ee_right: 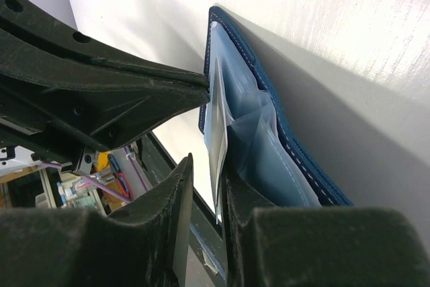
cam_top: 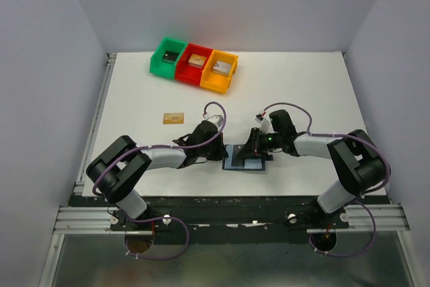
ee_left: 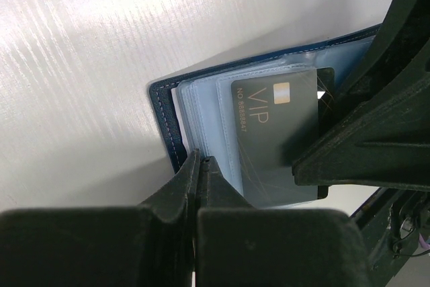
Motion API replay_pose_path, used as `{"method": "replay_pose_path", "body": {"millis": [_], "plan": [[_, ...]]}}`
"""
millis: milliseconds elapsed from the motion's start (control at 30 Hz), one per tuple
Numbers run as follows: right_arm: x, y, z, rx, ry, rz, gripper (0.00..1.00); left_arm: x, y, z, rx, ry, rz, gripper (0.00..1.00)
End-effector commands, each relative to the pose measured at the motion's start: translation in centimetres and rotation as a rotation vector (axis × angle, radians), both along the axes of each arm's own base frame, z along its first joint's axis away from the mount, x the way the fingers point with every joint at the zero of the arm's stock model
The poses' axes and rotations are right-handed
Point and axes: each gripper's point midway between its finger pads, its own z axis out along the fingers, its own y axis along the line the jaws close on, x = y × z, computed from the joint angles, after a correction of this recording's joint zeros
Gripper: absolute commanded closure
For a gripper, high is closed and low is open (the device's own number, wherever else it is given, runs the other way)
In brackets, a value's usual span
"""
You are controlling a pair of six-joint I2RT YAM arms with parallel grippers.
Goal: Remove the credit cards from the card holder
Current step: Remove the credit card from the card holder.
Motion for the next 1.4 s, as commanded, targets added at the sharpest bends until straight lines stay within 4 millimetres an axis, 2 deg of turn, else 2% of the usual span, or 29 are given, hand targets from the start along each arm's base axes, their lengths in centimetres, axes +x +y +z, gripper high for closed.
{"method": "replay_pose_path", "body": {"millis": [0, 533, 1000, 1367], "plan": [[0.6, 0.0, 1.0, -0.006, -0.048, 0.000, 0.71, -1.4, 2.2, -3.0, 0.122, 0.063, 0.021, 1.00], [0.8, -1.1, 1.4, -0.020, -0.071, -0.022, 0.75, -1.4, 2.5, -3.2, 0.124, 0.067, 0.040, 1.00], [1.0, -2.3, 0.9, -0.038, -0.059, -0.062, 0.85, -1.6, 3.0, -3.0, 0.122, 0.059, 0.053, 1.00], [1.2, -3.1, 0.7, -0.052, -0.056, -0.083, 0.86, -1.6, 3.1, -3.0, 0.123, 0.058, 0.053, 1.00]]}}
